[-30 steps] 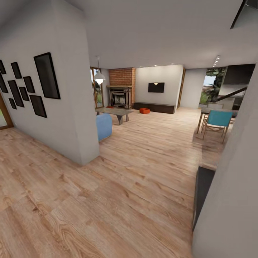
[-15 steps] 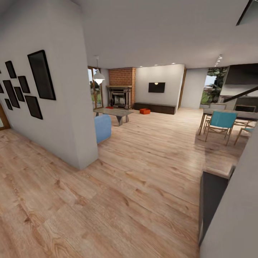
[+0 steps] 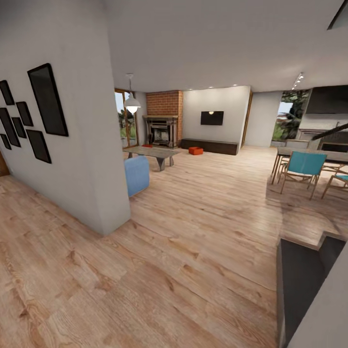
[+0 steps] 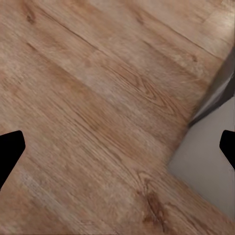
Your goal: Move the two storage containers from the living room to the garage. In the garage, place one container on the floor and stack the other container on top of it (either order is fine).
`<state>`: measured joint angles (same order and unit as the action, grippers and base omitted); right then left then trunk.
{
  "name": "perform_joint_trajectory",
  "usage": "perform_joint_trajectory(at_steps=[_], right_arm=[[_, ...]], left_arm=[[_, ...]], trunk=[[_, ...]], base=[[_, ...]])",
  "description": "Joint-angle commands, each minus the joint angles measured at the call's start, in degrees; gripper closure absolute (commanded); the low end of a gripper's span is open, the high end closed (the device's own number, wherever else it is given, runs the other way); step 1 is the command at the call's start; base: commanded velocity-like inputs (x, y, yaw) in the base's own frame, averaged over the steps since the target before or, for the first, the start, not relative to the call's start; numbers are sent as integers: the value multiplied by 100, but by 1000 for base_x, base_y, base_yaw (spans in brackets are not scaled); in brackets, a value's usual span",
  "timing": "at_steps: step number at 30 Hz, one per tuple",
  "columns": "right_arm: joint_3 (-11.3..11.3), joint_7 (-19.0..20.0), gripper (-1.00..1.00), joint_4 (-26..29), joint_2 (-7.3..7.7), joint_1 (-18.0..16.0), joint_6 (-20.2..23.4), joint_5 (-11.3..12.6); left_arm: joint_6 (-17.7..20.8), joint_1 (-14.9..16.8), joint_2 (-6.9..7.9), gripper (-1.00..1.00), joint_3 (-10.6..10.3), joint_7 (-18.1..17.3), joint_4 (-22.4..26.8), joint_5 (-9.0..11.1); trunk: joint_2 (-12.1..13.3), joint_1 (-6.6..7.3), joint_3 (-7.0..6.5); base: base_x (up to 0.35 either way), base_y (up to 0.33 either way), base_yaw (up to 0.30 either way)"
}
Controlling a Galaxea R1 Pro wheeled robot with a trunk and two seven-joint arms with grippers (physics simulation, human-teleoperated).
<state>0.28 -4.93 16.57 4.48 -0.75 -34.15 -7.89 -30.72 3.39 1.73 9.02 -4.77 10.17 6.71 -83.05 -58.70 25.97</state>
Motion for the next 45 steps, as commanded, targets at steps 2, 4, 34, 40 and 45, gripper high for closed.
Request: perform_joint_trajectory(at_steps=[2, 4, 34, 40, 45], right_arm=[[4, -52, -100, -4, 0, -4, -8, -61], [4, -52, -100, -4, 0, -4, -6, -61], [-1, -43, -100, -10, 0, -4, -13, -63], [2, -44, -100, -12, 0, -4, -13, -63], [7, -43, -100, -13, 0, -4, -13, -63]], left_arm=[[-12, 4, -5, -100, 12, -50, -6, 59], [-13, 4, -9, -100, 12, -50, -6, 57], [-13, 4, -25, -100, 3, 40, -5, 50], [-13, 4, -25, -100, 3, 62, -6, 50], [-13, 4, -19, -100, 3, 64, -6, 50]], trunk=[[-3, -3, 6], [-3, -3, 6], [-3, -3, 6], [-3, -3, 6], [-3, -3, 6]], base=[[312, 0, 0], [312, 0, 0], [312, 0, -64], [312, 0, -1], [312, 0, 0]])
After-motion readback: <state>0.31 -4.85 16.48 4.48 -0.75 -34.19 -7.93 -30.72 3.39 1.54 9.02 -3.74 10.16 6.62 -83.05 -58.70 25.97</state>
